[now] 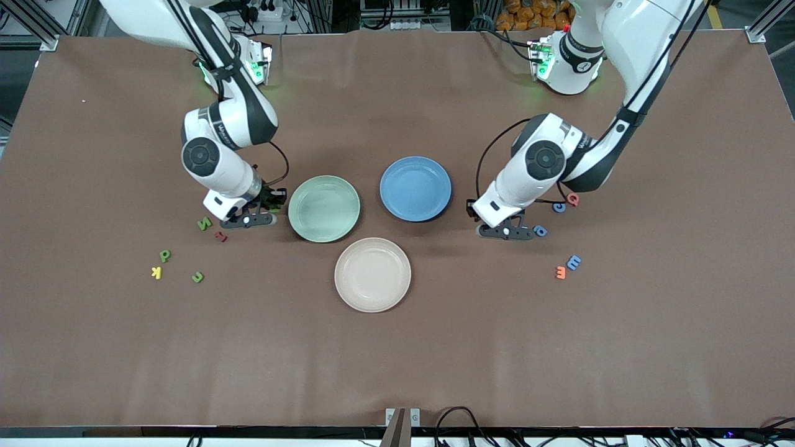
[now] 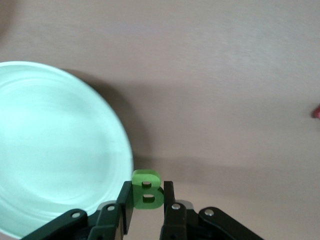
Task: Sort letters by color into matching plates
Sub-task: 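Place the X on the blue plate while the right gripper places B on green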
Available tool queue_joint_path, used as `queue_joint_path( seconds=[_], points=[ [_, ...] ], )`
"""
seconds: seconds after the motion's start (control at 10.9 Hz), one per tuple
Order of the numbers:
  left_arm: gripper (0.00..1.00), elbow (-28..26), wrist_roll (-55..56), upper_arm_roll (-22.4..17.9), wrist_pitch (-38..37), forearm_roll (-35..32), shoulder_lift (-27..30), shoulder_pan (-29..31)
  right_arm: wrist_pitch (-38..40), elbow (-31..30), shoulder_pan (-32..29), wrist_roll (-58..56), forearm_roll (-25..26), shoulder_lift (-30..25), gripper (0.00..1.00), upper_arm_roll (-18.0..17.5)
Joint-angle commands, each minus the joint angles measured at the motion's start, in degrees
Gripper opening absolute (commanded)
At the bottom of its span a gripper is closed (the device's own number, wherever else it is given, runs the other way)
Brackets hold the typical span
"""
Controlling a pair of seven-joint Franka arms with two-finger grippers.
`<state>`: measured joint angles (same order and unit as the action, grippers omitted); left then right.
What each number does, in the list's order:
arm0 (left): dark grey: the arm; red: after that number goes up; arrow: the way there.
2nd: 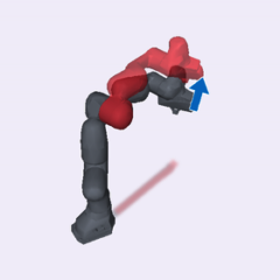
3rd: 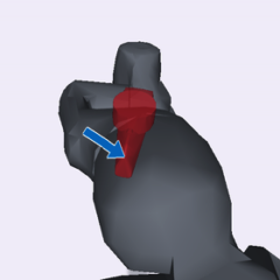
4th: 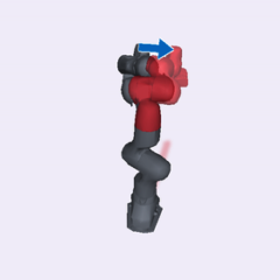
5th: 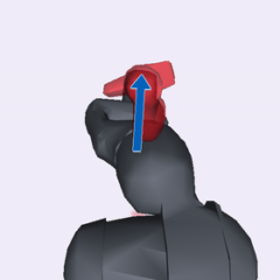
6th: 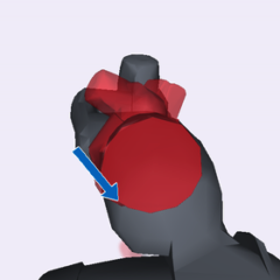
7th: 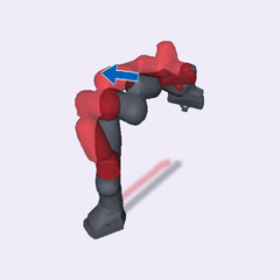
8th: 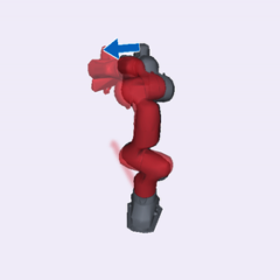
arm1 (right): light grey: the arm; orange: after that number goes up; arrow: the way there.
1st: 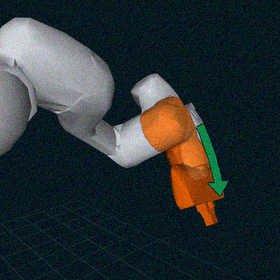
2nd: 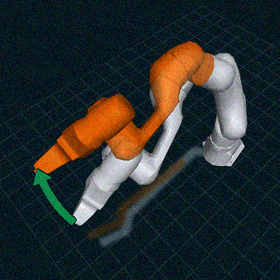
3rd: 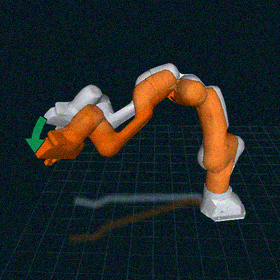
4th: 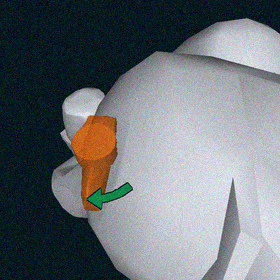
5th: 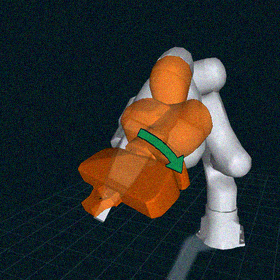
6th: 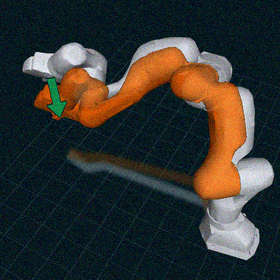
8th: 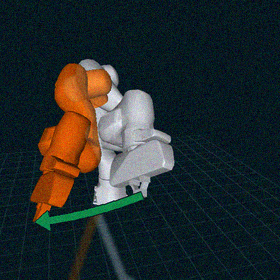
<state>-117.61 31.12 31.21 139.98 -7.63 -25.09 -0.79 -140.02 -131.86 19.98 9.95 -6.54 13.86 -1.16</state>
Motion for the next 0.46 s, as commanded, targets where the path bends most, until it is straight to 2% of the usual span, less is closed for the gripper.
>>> queue_joint_path(
  seconds=[0.0, 0.09, 0.37],
  points=[
    [0.00, 0.1, 4.1, -0.5, -1.2, 0.2, 1.3, -3.9, 2.5, 3.1, 4.5, 0.2, 0.7, 1.1, 0.16, -0.3],
    [0.00, 0.1, 5.3, -0.7, -1.2, 0.1, 1.1, -5.6, 3.3, 4.1, 5.9, 0.3, 0.7, 1.4, 0.16, -0.3],
    [0.00, 0.8, 14.7, -0.7, -1.2, -8.9, -0.8, -9.7, 5.9, 10.9, 10.5, 8.4, 1.0, 7.6, 0.17, -0.3]
  ],
)
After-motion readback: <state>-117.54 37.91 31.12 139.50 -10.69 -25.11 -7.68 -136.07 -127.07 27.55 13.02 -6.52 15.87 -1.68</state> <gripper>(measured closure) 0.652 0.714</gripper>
